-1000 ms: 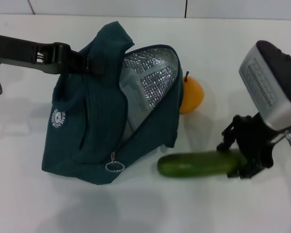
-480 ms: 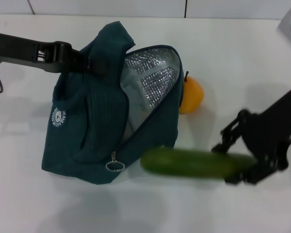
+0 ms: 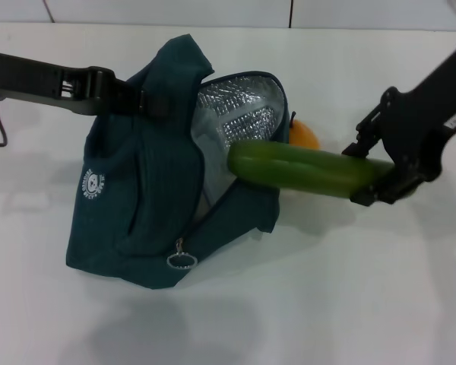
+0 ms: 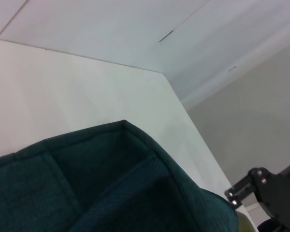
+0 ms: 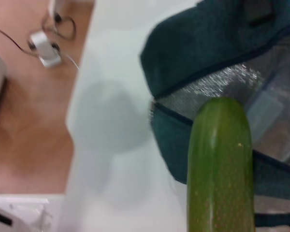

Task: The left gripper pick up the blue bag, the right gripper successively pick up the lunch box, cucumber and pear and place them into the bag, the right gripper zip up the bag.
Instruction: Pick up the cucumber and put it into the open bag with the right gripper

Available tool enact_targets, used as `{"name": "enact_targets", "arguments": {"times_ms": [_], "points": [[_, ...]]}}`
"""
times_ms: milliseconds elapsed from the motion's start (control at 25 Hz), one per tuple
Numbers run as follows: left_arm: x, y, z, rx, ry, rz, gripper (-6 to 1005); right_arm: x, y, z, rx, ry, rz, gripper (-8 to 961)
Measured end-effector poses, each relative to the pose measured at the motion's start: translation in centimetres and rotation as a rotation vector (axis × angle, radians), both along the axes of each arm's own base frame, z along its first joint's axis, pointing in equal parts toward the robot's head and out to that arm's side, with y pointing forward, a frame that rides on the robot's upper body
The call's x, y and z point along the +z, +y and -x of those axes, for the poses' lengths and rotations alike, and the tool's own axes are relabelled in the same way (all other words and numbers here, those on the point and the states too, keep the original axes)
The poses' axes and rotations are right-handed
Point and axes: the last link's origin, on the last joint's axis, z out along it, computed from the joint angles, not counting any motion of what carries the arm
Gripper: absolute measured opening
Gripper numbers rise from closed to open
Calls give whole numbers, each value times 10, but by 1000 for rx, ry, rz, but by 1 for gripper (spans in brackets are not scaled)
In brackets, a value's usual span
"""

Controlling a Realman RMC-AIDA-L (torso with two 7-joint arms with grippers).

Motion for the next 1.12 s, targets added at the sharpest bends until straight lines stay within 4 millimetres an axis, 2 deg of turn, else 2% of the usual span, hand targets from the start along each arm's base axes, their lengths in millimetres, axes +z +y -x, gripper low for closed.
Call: {"name": "enact_targets", "arguments": {"times_ms": [160, 520, 840, 1120], "points": [[0, 1, -1, -4, -2, -1, 39, -11, 5, 15, 32, -66, -3, 560], [-3, 5, -11, -33, -9, 2, 40, -33, 12, 31, 82, -89, 0, 559], [-4, 5, -11, -36, -6, -3, 39, -49, 12, 52, 138, -29, 15, 559], [-5, 5, -11, -41, -6, -3, 39, -62, 11, 58, 168, 7, 20, 559]]}}
